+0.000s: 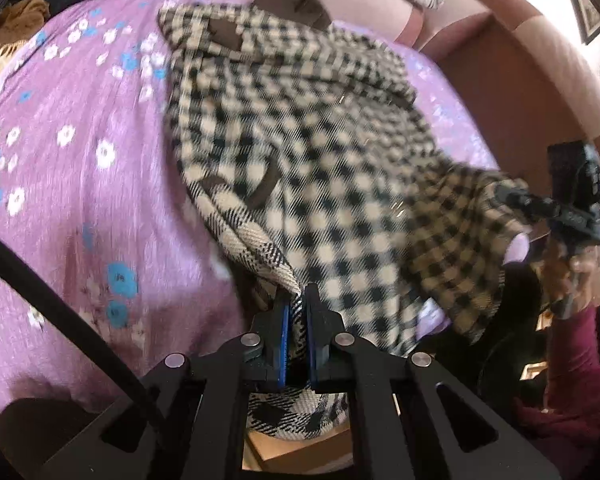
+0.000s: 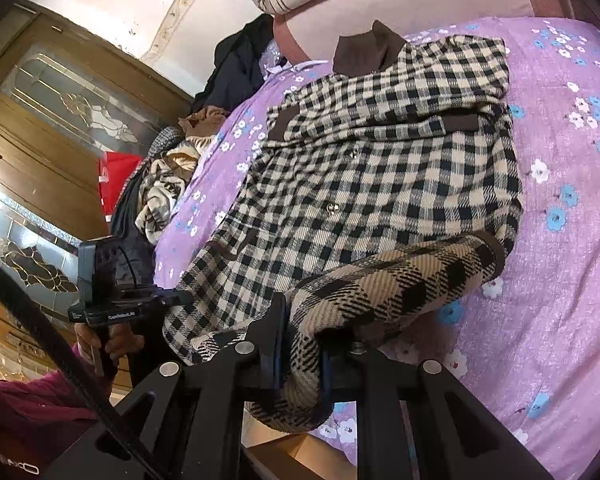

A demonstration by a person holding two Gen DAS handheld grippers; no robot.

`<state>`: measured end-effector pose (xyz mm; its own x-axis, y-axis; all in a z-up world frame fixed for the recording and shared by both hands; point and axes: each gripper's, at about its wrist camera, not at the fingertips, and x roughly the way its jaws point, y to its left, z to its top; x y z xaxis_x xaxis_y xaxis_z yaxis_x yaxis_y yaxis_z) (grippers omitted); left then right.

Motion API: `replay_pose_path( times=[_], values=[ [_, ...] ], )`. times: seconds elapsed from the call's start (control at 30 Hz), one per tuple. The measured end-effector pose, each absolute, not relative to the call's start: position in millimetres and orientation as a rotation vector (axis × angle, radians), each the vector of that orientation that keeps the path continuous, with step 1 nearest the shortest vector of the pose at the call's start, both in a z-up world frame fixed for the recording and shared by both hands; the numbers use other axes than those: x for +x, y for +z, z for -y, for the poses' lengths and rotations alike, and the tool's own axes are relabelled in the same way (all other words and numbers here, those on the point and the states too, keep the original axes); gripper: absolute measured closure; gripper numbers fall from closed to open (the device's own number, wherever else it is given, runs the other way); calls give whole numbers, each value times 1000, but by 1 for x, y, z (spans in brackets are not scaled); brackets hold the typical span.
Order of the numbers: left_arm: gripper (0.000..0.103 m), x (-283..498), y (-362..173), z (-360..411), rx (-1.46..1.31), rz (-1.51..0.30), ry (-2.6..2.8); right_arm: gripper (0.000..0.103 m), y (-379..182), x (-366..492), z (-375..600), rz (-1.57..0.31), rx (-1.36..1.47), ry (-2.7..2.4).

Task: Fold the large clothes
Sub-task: 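Lift the hem with both grippers and fold it up toward the brown collar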

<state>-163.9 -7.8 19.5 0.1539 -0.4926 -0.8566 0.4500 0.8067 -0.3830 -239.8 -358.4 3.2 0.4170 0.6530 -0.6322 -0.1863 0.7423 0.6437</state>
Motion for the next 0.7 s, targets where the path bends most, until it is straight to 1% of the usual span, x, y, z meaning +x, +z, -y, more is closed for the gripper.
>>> replay_pose_path(
  times=[0.2, 0.5, 0.6, 0.7],
  values=[
    [97, -130, 52, 15, -80, -1144, -673, 87, 13, -213, 373, -944, 582, 532],
    [97, -13, 104, 54, -140, -992, -616, 87, 35, -124, 393, -893, 589, 453],
    [97, 29, 110, 64, -138, -957, -578, 87, 41, -88, 405, -864, 606, 425],
    [97, 77, 105, 74, -149, -946, -534, 87, 40, -55, 416, -845, 626, 393]
  ],
)
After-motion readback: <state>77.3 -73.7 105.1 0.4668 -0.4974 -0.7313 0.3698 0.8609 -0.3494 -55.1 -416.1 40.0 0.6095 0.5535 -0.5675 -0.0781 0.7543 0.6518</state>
